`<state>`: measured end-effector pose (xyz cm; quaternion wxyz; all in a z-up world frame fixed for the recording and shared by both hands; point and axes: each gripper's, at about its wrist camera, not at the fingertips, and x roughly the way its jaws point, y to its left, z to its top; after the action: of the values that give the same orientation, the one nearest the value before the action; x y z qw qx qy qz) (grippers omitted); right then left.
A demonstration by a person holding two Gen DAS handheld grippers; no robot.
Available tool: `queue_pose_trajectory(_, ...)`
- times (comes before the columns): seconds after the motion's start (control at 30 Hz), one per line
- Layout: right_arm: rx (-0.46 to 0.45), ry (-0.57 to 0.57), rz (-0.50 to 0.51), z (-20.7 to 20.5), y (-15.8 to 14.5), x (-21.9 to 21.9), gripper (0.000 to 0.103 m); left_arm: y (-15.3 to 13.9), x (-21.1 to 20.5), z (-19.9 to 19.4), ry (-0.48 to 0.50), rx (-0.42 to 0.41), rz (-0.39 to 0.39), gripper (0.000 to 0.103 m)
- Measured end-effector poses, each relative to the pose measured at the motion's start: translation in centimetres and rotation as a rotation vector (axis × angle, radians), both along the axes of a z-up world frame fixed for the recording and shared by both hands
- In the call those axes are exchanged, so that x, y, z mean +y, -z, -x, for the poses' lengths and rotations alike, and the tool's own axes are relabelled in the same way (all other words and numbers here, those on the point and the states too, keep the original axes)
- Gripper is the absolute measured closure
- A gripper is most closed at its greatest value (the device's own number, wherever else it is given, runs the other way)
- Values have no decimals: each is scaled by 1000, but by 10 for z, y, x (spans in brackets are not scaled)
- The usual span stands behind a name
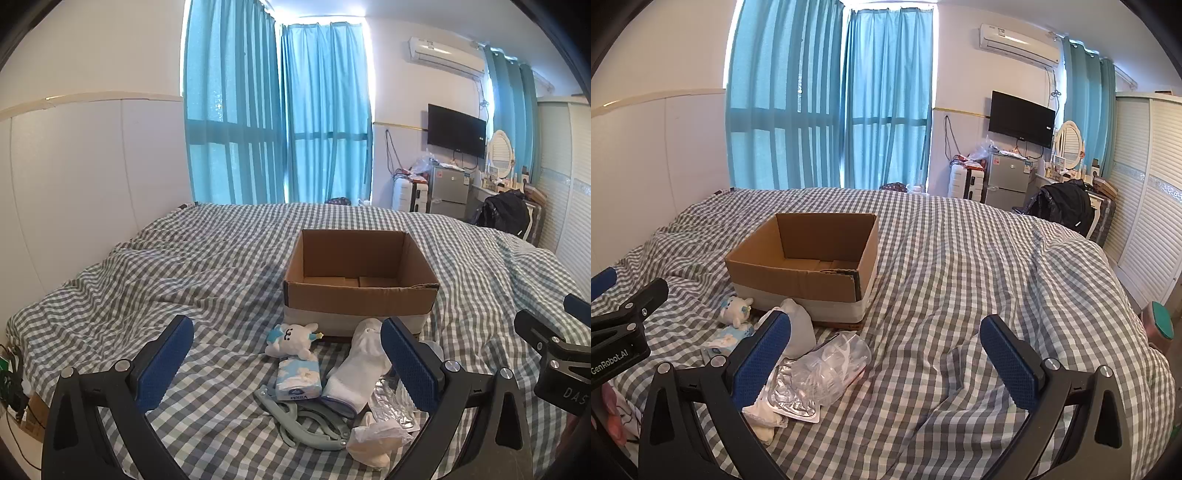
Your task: Organize objects
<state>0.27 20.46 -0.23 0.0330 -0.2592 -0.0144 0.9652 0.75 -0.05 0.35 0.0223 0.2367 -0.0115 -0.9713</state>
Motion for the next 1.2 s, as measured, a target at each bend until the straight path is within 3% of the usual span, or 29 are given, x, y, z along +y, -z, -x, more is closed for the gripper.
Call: queue_pose_trajectory(1.2, -4, -14, -21, 0, -1, -7, 0, 1, 0, -1, 9, -5, -16, 0)
